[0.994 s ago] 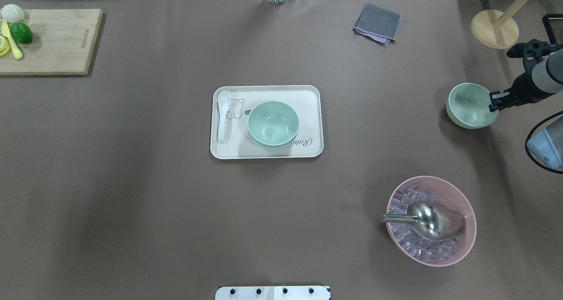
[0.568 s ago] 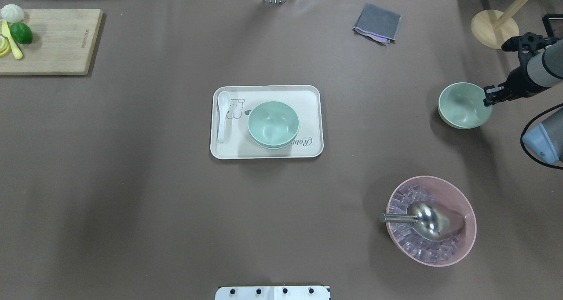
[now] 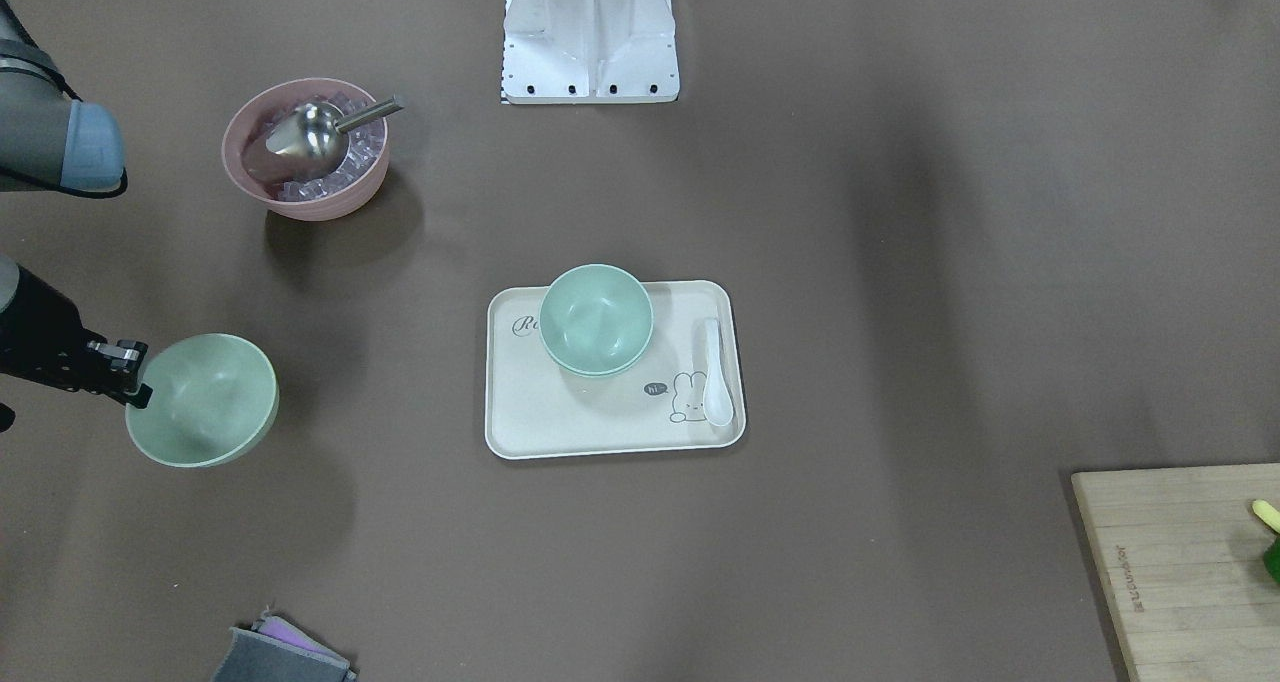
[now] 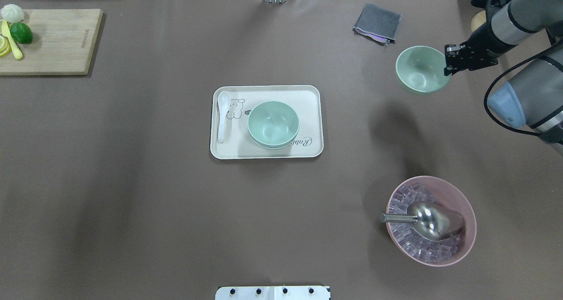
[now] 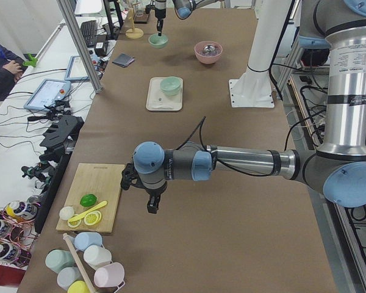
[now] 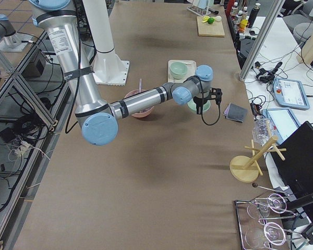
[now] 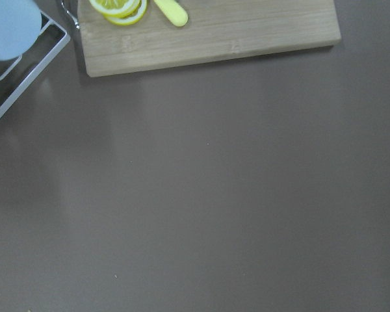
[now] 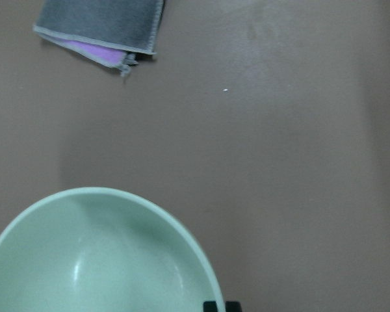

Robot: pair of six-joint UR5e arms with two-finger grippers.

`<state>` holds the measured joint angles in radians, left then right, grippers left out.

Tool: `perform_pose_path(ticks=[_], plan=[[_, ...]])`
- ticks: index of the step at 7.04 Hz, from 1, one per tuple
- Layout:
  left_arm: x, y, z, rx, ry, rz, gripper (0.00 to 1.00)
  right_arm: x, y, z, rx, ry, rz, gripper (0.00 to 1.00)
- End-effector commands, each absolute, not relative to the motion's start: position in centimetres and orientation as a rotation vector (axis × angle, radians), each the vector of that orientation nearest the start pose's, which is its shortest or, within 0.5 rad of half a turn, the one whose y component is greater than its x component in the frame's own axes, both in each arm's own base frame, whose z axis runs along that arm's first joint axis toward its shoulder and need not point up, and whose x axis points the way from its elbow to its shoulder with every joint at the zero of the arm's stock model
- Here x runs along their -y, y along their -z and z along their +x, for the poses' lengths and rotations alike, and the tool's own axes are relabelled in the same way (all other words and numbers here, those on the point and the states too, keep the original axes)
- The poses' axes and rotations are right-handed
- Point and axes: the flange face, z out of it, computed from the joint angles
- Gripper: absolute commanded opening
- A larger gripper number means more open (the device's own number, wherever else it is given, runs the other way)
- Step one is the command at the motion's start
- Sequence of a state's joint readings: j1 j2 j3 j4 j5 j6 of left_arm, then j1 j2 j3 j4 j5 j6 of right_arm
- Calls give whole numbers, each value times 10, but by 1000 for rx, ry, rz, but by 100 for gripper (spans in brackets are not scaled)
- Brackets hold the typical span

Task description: Stack green bowls together

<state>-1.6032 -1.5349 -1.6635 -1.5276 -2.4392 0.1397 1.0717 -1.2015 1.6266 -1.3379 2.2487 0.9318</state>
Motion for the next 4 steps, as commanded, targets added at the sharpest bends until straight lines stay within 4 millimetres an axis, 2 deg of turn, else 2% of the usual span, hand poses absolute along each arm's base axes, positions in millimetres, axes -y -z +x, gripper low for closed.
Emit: perform_pose_path(ticks=[1, 3, 4], plan=[[466, -639, -74, -855, -97, 68, 99, 568, -291, -318, 955, -272, -26, 0], [464, -640, -74, -855, -95, 67, 99, 542, -215, -399, 945, -339, -42, 0], [463, -641, -74, -855, -95, 66, 99, 527, -189, -430, 956, -360, -46, 0]])
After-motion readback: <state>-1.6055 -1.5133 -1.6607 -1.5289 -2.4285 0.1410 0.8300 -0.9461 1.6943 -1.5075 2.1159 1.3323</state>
